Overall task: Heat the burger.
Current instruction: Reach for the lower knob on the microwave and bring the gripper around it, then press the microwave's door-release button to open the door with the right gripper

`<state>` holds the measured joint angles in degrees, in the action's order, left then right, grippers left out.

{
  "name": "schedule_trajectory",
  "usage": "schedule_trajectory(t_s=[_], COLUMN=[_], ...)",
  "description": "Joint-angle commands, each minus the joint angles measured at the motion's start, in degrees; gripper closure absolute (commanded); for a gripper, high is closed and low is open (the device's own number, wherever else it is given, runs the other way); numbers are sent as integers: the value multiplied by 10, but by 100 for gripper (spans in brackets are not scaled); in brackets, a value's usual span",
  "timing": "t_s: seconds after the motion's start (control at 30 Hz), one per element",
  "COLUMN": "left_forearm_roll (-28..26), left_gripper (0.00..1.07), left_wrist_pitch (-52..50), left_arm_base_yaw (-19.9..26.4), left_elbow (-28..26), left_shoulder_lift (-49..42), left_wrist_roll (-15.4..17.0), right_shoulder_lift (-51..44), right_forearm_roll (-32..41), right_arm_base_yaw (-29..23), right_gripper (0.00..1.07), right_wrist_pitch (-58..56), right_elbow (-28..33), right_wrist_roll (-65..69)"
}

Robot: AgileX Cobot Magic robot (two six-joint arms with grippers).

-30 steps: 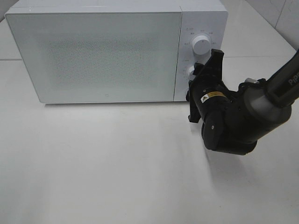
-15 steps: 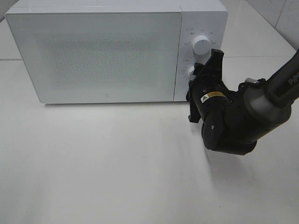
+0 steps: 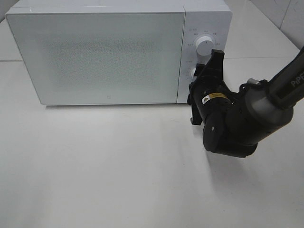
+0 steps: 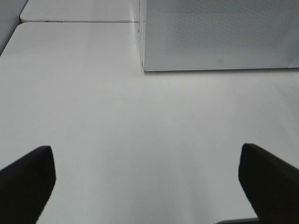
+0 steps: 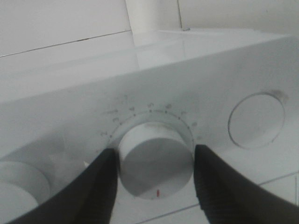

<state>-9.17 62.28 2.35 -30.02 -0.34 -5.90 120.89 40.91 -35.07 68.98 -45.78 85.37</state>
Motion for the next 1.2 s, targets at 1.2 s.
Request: schedule_trajectory(t_s=[1.2], left_forearm_roll=[0], left_gripper=[6], left_wrist_pitch=[-6], left_arm_base_yaw=[-1], left_elbow=[2], left_shoulder_lift=[-9], left_wrist_roll=[-1], right_shoulder_lift=[-220], right_forearm_roll=[-150], right_arm_base_yaw=[1], right_gripper=[31], right_wrist_pitch=[-375], right_elbow=[78], right_wrist_roll=[-516])
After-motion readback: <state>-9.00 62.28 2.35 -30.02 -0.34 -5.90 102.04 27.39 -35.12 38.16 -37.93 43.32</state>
